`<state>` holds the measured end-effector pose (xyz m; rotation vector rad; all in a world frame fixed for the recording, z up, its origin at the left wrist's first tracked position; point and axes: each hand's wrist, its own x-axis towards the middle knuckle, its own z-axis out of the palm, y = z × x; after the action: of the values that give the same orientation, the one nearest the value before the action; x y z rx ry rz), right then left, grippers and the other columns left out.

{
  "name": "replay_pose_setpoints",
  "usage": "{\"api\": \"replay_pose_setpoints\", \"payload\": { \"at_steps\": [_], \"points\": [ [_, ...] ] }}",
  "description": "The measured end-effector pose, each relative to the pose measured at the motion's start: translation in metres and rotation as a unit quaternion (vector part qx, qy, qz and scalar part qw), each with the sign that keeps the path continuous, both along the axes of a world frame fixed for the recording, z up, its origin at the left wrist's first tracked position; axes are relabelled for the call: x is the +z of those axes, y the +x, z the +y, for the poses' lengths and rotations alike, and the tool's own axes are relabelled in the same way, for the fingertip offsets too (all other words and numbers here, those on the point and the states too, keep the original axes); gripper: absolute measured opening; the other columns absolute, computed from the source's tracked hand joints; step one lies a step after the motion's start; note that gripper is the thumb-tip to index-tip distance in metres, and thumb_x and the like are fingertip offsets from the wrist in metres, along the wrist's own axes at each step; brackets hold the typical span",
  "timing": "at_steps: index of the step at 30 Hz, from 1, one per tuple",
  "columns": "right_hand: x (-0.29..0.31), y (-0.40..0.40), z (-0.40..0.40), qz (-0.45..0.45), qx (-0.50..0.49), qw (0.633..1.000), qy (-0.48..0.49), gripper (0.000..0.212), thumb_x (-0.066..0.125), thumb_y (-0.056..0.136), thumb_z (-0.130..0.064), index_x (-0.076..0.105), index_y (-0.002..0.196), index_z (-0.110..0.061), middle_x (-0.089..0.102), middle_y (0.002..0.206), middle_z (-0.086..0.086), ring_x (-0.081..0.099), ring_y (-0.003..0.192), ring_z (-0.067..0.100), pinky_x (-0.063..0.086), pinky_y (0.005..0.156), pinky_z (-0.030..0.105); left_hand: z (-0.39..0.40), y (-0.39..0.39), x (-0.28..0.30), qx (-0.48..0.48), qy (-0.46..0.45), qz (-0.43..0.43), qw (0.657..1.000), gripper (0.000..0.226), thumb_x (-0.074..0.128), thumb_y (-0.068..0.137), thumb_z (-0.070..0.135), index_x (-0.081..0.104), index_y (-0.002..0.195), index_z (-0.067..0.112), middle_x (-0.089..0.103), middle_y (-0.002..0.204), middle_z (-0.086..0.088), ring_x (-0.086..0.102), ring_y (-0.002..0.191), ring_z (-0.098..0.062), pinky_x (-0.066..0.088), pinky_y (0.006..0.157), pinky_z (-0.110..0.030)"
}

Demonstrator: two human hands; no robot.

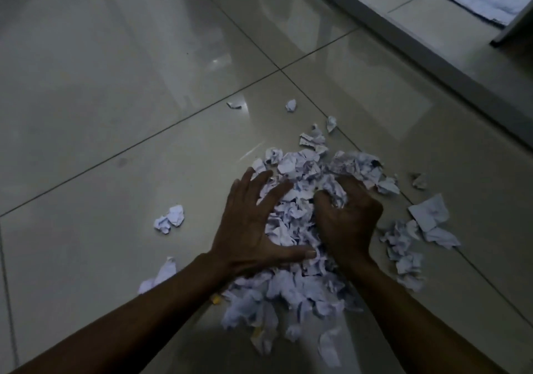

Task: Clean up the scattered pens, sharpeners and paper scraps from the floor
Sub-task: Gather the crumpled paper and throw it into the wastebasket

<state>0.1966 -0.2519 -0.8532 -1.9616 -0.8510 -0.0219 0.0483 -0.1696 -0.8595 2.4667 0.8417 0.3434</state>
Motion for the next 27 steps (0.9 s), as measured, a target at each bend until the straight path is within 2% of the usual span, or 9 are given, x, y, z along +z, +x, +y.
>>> {"api": "replay_pose_setpoints", "payload": {
  "at_steps": [5, 8, 10, 13, 16, 18, 20, 23, 27],
  "points": [
    [0.007, -0.01, 0.001, 0.087, -0.02, 0.994, 0.057, 0.017, 0.065, 0.079, 0.001, 0.058, 0.066, -0.007, 0.059, 0.061, -0.002, 0.053, 0.054, 0.011, 0.041, 0.05, 0.023, -0.026, 0.03, 0.002, 0.09, -0.056, -0.053, 0.993, 0.092, 0.04, 0.068, 0.088, 0.037, 0.143, 0.034, 0.028, 0.155, 0.005, 0.009, 0.147, -0.012, 0.012, 0.12, -0.043],
    [0.007, -0.017, 0.002, 0.192, -0.043, 0.976, 0.089, 0.008, 0.069, 0.083, -0.002, 0.072, 0.082, -0.01, 0.068, 0.077, -0.014, 0.064, 0.069, -0.002, 0.048, 0.063, 0.011, -0.04, 0.046, 0.005, 0.148, -0.129, -0.143, 0.97, 0.071, 0.038, 0.083, 0.075, 0.043, 0.139, 0.032, 0.04, 0.149, 0.007, 0.022, 0.144, -0.01, 0.022, 0.117, -0.045],
    [0.004, -0.022, 0.006, 0.23, -0.067, 0.965, 0.103, 0.011, 0.07, 0.083, -0.002, 0.075, 0.087, -0.011, 0.07, 0.08, -0.015, 0.066, 0.072, -0.004, 0.05, 0.067, 0.012, -0.044, 0.055, 0.007, 0.187, -0.167, -0.193, 0.949, 0.06, 0.037, 0.087, 0.07, 0.051, 0.133, 0.033, 0.049, 0.141, 0.011, 0.031, 0.14, -0.007, 0.026, 0.116, -0.043],
    [0.007, -0.027, 0.014, 0.274, -0.075, 0.951, 0.122, 0.02, 0.068, 0.082, 0.002, 0.072, 0.074, -0.016, 0.068, 0.068, -0.016, 0.064, 0.065, -0.004, 0.05, 0.064, 0.014, -0.045, 0.06, 0.008, 0.244, -0.249, -0.239, 0.906, 0.045, 0.045, 0.088, 0.061, 0.059, 0.124, 0.039, 0.057, 0.132, 0.014, 0.045, 0.131, -0.007, 0.033, 0.112, -0.043],
    [0.011, -0.029, 0.02, 0.353, -0.084, 0.922, 0.137, 0.047, 0.065, 0.083, 0.007, 0.053, 0.053, -0.027, 0.057, 0.049, -0.016, 0.052, 0.049, -0.004, 0.043, 0.054, 0.014, -0.042, 0.062, 0.017, 0.257, -0.362, -0.296, 0.846, 0.038, 0.054, 0.089, 0.049, 0.067, 0.115, 0.024, 0.068, 0.116, 0.003, 0.062, 0.112, -0.016, 0.047, 0.099, -0.043],
    [0.015, -0.031, 0.02, 0.401, -0.084, 0.9, 0.146, 0.039, 0.065, 0.083, 0.006, 0.055, 0.054, -0.017, 0.058, 0.052, -0.012, 0.052, 0.05, 0.001, 0.044, 0.053, 0.018, -0.041, 0.064, 0.03, 0.283, -0.424, -0.341, 0.79, 0.023, 0.058, 0.093, 0.03, 0.072, 0.1, 0.012, 0.074, 0.098, -0.004, 0.069, 0.097, -0.019, 0.053, 0.084, -0.033],
    [0.021, -0.031, 0.018, 0.46, -0.083, 0.872, 0.146, 0.018, 0.063, 0.087, 0.005, 0.061, 0.069, -0.001, 0.06, 0.059, -0.003, 0.055, 0.049, 0.002, 0.046, 0.05, 0.016, -0.042, 0.066, 0.041, 0.305, -0.471, -0.365, 0.743, 0.016, 0.058, 0.094, 0.015, 0.072, 0.092, 0.008, 0.075, 0.089, -0.005, 0.071, 0.087, -0.018, 0.054, 0.074, -0.026],
    [0.031, -0.029, 0.009, 0.535, -0.061, 0.831, 0.141, 0.008, 0.059, 0.091, 0.001, 0.06, 0.083, -0.001, 0.061, 0.065, 0.004, 0.059, 0.046, 0.003, 0.048, 0.045, 0.015, -0.049, 0.065, 0.05, 0.307, -0.491, -0.382, 0.721, 0.015, 0.057, 0.092, 0.009, 0.071, 0.096, 0.002, 0.074, 0.093, -0.012, 0.071, 0.088, -0.026, 0.055, 0.075, -0.029],
    [0.042, -0.034, -0.004, 0.521, -0.074, 0.83, 0.185, 0.012, 0.06, 0.088, 0.004, 0.059, 0.076, 0.005, 0.056, 0.071, 0.014, 0.055, 0.067, 0.019, 0.045, 0.063, 0.029, -0.065, 0.065, 0.066, 0.313, -0.509, -0.393, 0.698, 0.022, 0.061, 0.091, 0.013, 0.07, 0.102, -0.004, 0.072, 0.097, -0.02, 0.069, 0.092, -0.035, 0.055, 0.084, -0.041]
  ]
}}
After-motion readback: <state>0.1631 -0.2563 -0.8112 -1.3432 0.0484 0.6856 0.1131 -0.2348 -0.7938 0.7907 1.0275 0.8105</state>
